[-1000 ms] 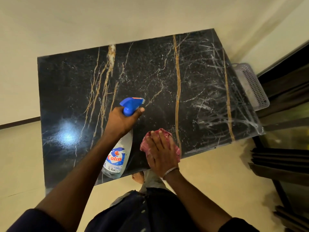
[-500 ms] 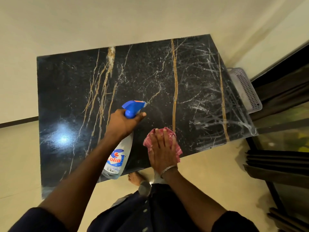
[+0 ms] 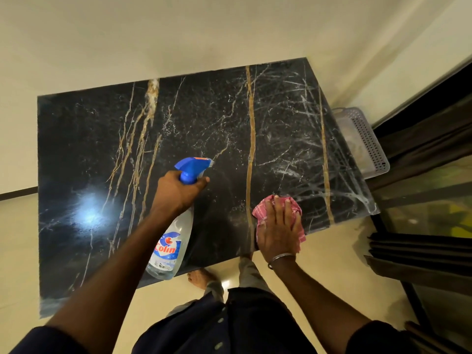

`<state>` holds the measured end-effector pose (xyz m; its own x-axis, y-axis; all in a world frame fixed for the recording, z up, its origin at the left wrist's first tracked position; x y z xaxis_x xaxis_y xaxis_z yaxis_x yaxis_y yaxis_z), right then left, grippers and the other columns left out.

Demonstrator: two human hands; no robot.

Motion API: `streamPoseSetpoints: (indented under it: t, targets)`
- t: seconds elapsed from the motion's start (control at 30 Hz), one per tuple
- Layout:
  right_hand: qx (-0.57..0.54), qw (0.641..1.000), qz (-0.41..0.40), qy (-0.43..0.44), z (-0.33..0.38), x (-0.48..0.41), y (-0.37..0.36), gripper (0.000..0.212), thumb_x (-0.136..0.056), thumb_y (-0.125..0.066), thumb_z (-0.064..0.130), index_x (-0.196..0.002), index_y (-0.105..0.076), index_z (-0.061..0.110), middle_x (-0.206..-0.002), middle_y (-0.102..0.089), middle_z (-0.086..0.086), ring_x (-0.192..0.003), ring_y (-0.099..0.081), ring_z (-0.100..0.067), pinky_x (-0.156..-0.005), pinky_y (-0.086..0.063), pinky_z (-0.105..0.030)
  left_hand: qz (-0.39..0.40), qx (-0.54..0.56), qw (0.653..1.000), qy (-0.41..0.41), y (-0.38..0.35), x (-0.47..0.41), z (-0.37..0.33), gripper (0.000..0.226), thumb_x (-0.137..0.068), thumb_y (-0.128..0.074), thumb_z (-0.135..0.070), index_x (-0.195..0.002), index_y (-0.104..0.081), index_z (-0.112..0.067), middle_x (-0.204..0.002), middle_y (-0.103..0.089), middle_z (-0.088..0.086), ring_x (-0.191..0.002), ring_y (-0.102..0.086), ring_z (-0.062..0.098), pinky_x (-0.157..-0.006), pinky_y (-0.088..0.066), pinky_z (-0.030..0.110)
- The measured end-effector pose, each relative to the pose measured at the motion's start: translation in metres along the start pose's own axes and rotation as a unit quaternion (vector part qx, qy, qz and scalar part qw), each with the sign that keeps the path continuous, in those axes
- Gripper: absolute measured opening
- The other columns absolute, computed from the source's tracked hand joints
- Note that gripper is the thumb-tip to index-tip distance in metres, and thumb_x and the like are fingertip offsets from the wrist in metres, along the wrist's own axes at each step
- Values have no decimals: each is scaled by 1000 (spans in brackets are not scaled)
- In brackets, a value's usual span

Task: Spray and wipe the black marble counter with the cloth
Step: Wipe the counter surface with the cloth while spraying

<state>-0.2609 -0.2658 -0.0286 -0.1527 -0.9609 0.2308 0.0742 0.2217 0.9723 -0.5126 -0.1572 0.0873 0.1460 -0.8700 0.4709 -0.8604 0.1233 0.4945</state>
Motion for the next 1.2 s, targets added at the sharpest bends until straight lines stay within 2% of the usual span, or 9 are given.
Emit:
streamPoseSetpoints:
  t: [0.07,0.2,0.3,0.53,0.67,0.9,1.03,1.1,1.2]
  targets:
    - [-8,999,3,41,20,5,-7,73,-95,-37,49,-158,-14,20,-164,-14,-11,-151,-9,-35,-116,-17,-61,-4,0,1000,-2,-5,0,-8,30,-82,-73,-37,-99,-57,-18,-84,-61,0,-74,-59,12,-68,-49,27]
    - [-2,971,1,238,56,14,-13,71,-97,-38,50,-158,-16,21,-166,-8,-6,-151,-11,-32,-116,-18,-59,-13,-5,1000,5,-17,-3,-24,26,-80,-75,-37,-90,-56,-21,-82,-62,-2,-71,-59,9,-62,-45,23]
    - [5,954,12,301,36,6,-14,70,-97,-40,49,-158,-16,23,-166,-7,-2,-152,-8,-28,-119,-16,-57,-13,-12,1000,7,-28,-5,-33,24,-80,-75,-35,-86,-56,-22,-81,-61,-2,-71,-58,10,-68,-47,27]
    - [-21,998,-32,48,-119,-35,11,60,-95,-41,39,-153,-33,24,-160,-30,-4,-150,-18,-28,-116,-21,-56,-25,-26,999,-17,-49,-13,-60,27,-79,-76,-36,-87,-61,-16,-73,-62,-3,-64,-57,7,-56,-40,19]
    - [-22,997,-43,-54,-115,-39,12,61,-95,-40,39,-153,-31,22,-159,-31,-9,-148,-22,-33,-116,-21,-57,-6,-24,999,-26,-62,-13,-73,21,-82,-74,-33,-80,-57,-20,-72,-60,-3,-62,-56,7,-55,-40,18]
    - [-18,976,11,218,-19,-31,0,68,-95,-40,45,-156,-19,24,-164,-16,-5,-151,-14,-33,-115,-23,-61,-24,-9,999,-21,-80,-6,-75,22,-80,-75,-31,-77,-57,-20,-71,-62,2,-61,-57,11,-57,-44,21]
    - [-7,951,27,308,-26,-42,0,67,-96,-41,45,-157,-19,25,-165,-16,-2,-151,-13,-29,-116,-20,-60,-28,-3,1000,-5,-83,-5,-74,21,-81,-75,-30,-76,-56,-22,-74,-63,3,-63,-58,13,-60,-47,25]
    - [-11,960,7,279,-49,-54,6,64,-96,-42,43,-155,-25,26,-164,-20,-1,-151,-15,-27,-115,-21,-60,-36,-1,999,-3,-82,-6,-75,20,-82,-74,-31,-77,-57,-22,-75,-64,3,-65,-59,13,-61,-48,24]
    - [-40,989,-27,136,-90,-76,18,61,-95,-42,41,-153,-30,27,-161,-27,0,-151,-16,-27,-115,-21,-58,-43,-8,999,-13,-80,-7,-80,22,-83,-73,-35,-80,-58,-20,-73,-62,-1,-63,-57,8,-57,-41,18]
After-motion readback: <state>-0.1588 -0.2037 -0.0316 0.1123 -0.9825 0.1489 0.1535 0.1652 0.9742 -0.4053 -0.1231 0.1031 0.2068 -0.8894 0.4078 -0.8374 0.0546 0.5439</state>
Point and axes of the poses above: each hand's wrist, its own x-axis away from the middle knuckle, its own y-axis out of the back of the hand, z = x × y, the point moved 3 cm from there along -x, towards the middle knuckle
